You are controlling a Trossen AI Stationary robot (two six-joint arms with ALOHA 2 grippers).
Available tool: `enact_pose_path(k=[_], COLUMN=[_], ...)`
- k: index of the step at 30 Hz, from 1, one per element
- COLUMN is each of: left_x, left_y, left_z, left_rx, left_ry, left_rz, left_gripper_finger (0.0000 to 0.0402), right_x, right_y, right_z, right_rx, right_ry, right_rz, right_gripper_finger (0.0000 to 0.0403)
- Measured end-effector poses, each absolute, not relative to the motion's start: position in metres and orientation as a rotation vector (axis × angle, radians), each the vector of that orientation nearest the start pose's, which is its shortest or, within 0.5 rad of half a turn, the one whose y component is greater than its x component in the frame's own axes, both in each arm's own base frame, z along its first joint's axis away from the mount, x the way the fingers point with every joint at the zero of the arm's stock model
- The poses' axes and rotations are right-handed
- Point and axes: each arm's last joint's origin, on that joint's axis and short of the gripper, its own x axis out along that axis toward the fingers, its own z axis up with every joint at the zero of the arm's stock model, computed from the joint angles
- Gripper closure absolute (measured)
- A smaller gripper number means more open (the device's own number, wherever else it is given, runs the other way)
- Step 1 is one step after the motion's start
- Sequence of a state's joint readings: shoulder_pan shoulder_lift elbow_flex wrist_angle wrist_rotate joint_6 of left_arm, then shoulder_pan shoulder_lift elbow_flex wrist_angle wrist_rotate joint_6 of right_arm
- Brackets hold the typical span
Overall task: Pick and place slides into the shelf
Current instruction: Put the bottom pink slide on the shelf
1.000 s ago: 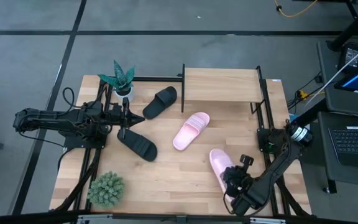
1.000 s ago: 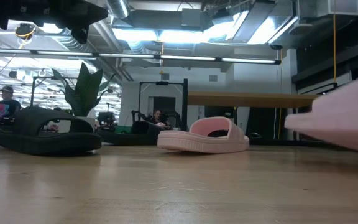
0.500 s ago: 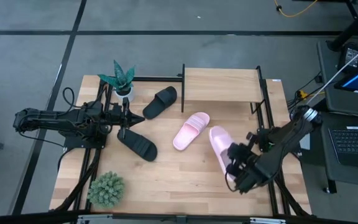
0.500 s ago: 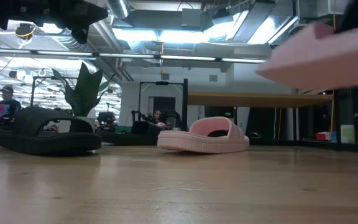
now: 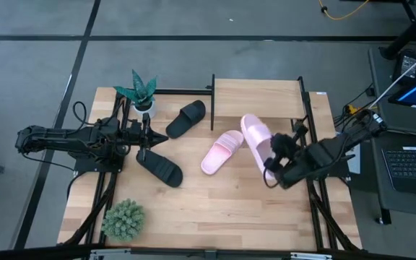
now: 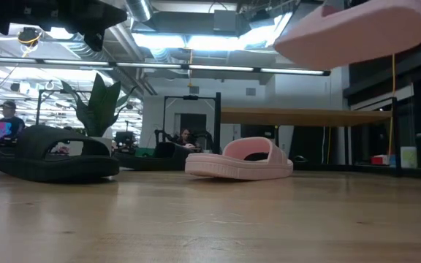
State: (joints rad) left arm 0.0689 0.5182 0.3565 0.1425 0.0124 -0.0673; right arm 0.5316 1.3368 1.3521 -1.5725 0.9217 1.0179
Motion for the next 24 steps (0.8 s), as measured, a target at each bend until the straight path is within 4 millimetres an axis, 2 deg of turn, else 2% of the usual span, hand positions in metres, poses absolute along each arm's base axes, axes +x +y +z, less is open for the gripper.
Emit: enact_pose_path(k=[14,19,24], left_x=[0.139,0.139,0.139], left_y=[0.009,0.009,0.009], left_z=[0.252,0.252,0.252], left_rx=[-0.069,-0.069,-0.069], left_ry=[0.017,0.017,0.018], left_rz=[0.057,0.057,0.057], left_gripper_finger=[0.0401,0.0401,0.0401], right_x=[0.15,0.136,0.134], right_y=[0.006,-0.011,-0.021], right_z=[0.376,0.382,0.382], right_rx=[-0.215,-0.232,-0.263], right_ry=[0.806,0.837,0.891], right_rz=[-0.987,-1.051,-1.089], right_gripper_finger=[0.0401,0.0401,0.0401])
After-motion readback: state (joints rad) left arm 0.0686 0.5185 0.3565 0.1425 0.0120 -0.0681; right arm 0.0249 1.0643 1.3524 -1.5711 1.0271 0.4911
